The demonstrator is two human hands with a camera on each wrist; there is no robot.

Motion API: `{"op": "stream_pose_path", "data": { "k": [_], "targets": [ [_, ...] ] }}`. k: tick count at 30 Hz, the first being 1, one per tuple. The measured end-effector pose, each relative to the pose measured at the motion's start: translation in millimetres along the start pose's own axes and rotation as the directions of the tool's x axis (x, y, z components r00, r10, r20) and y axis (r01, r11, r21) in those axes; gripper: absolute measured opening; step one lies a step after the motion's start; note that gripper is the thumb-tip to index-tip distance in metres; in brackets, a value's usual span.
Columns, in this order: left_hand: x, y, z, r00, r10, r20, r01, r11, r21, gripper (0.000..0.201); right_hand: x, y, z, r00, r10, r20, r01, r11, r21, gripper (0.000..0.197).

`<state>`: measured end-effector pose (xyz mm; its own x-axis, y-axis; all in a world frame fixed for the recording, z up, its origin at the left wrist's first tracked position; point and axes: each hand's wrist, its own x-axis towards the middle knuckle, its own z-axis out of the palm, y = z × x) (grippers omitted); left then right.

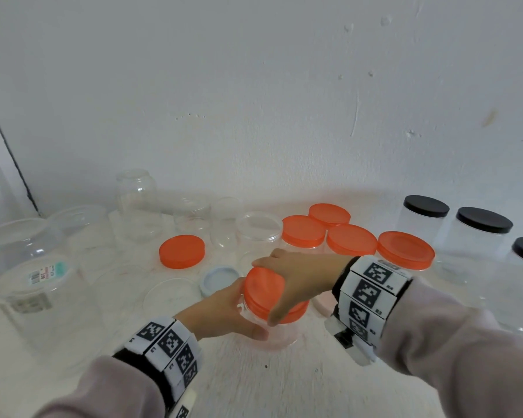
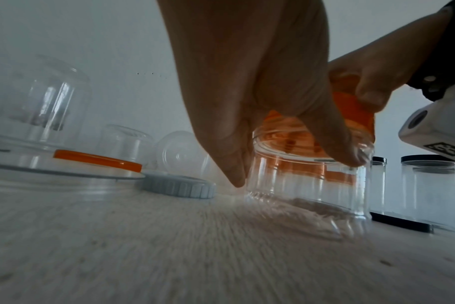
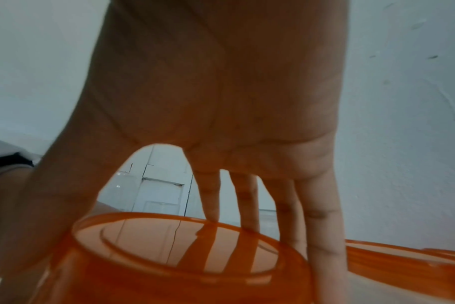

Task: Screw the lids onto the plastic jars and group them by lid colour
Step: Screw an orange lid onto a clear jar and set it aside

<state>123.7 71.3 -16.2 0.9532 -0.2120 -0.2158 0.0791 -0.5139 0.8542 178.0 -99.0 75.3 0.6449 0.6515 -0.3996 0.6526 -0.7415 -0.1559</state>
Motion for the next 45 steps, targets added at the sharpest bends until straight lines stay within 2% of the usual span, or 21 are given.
{"op": "stream_pose_path", "data": {
  "k": [10, 15, 24, 29, 35, 39, 45],
  "targets": [
    [1, 1, 2, 0.999, 0.043, 0.000, -0.043, 0.999, -0.013, 0.101, 2, -2, -11, 0.995, -0.061, 0.078, 0.067, 0.994, -0.086, 0.101],
    [1, 0, 1, 0.997, 0.072, -0.011, -0.072, 0.996, 0.043, 0.101, 5, -1, -9, 0.997, -0.059, 0.052, 0.064, 0.992, -0.108, 0.103],
    [2, -3, 0, 0.997, 0.074, -0.020, -0.073, 0.996, 0.057, 0.092, 7, 2, 4, 0.999, 0.034, -0.042, -0.039, 0.992, -0.121, 0.108],
    [3, -3, 2, 0.997, 0.073, -0.008, -0.073, 0.997, 0.027, 0.097, -1, 7, -3, 0.999, -0.004, 0.040, 0.006, 0.998, -0.055, 0.105],
    [3, -4, 4, 0.997, 0.074, -0.031, -0.073, 0.997, 0.036, 0.094, -3, 7, 4, 0.999, -0.033, -0.036, 0.031, 0.998, -0.061, 0.099],
    [3, -4, 4, 0.996, 0.076, -0.048, -0.073, 0.996, 0.060, 0.086, -2, 7, 9, 0.995, -0.019, -0.095, 0.014, 0.999, -0.051, 0.099],
    [2, -5, 3, 0.997, 0.064, -0.046, -0.061, 0.996, 0.068, 0.088, -2, 4, 19, 0.987, 0.023, -0.159, -0.027, 0.999, -0.023, 0.098]
  ]
}}
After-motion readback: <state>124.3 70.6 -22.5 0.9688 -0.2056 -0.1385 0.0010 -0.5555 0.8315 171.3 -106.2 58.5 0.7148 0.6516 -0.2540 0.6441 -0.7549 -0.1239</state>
